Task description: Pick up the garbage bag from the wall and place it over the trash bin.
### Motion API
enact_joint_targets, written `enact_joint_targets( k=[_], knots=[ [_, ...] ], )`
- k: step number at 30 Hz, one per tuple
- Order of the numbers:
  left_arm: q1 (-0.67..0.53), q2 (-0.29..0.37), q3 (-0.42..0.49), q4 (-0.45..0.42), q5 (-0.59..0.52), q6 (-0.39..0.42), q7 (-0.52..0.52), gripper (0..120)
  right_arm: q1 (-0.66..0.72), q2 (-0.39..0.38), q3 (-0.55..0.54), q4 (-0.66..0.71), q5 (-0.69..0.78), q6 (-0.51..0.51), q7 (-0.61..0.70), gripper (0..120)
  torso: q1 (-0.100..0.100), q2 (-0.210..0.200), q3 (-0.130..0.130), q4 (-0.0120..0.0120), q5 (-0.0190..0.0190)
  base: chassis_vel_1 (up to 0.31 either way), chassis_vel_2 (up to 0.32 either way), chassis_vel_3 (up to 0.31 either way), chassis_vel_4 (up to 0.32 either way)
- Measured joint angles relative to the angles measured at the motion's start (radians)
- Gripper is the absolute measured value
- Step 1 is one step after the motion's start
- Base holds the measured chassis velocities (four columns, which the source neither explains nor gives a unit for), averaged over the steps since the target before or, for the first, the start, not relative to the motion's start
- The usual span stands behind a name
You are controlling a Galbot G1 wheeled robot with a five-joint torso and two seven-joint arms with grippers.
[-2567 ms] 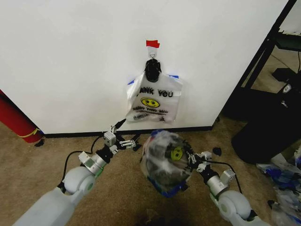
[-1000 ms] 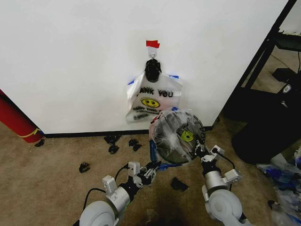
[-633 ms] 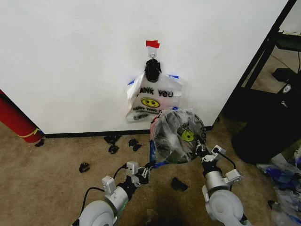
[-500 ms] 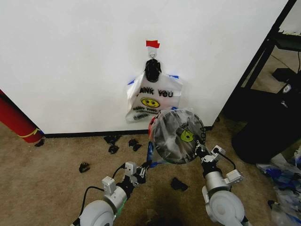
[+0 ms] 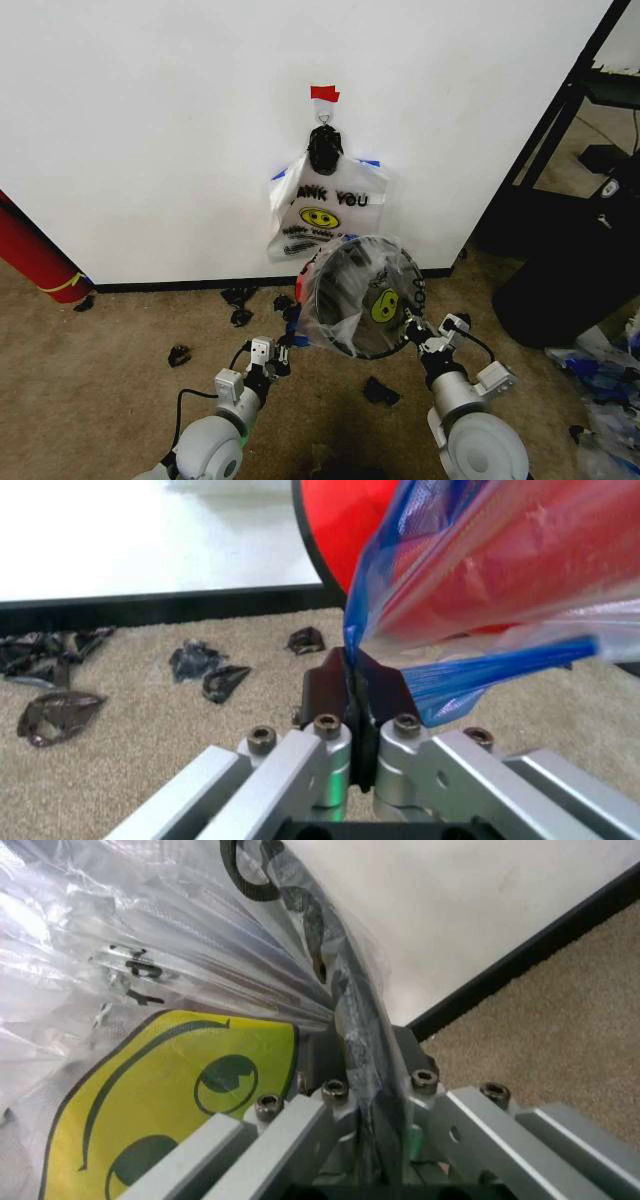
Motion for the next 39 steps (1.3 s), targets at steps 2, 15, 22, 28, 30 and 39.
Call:
enact_joint_targets(
  k=[2, 15, 22, 28, 30, 39],
  knots=[
    [0.015, 0.019, -0.005, -0.006, 0.004, -0.013, 0.048, 8, 0.014, 0.006, -0.003, -0.018, -0.001, 0.002, 0.002, 0, 0.0, 0.0, 0.0, 0.0002, 0.0, 0.0, 0.0, 0.0, 0.0],
    [0.059, 0.083, -0.079, 0.02, 0.266, -0.143, 0.175, 53, 0.085, 0.036, -0.002, -0.146, -0.018, 0.03, -0.003, 0, 0.0, 0.0, 0.0, 0.0002, -0.0001, 0.0, 0.0, 0.0, 0.0],
    [0.079, 0.081, -0.069, -0.17, 0.259, -0.09, -0.088, 76, 0.091, 0.04, -0.038, -0.219, -0.213, 0.105, -0.079, 0, 0.0, 0.0, 0.0, -0.0002, 0.0, 0.0, 0.0, 0.0, 0.0],
    [0.129, 0.053, -0.027, -0.394, 0.071, -0.035, -0.096, 55, 0.114, 0.04, -0.095, -0.269, -0.369, 0.158, -0.123, 0, 0.0, 0.0, 0.0, 0.0001, 0.0003, 0.0, 0.0, 0.0, 0.0],
    [0.145, 0.021, 0.0, -0.433, 0.042, -0.003, -0.075, 47, 0.122, 0.042, -0.116, -0.289, -0.431, 0.177, -0.138, 0, 0.0, 0.0, 0.0, 0.0002, 0.0003, 0.0, 0.0, 0.0, 0.0],
    [0.091, -0.025, 0.064, -0.389, 0.042, 0.057, -0.082, 13, 0.157, 0.042, -0.162, -0.351, -0.553, 0.219, -0.149, 0, 0.0, 0.0, 0.0, 0.0001, 0.0001, 0.0, 0.0, 0.0, 0.0]
  ],
)
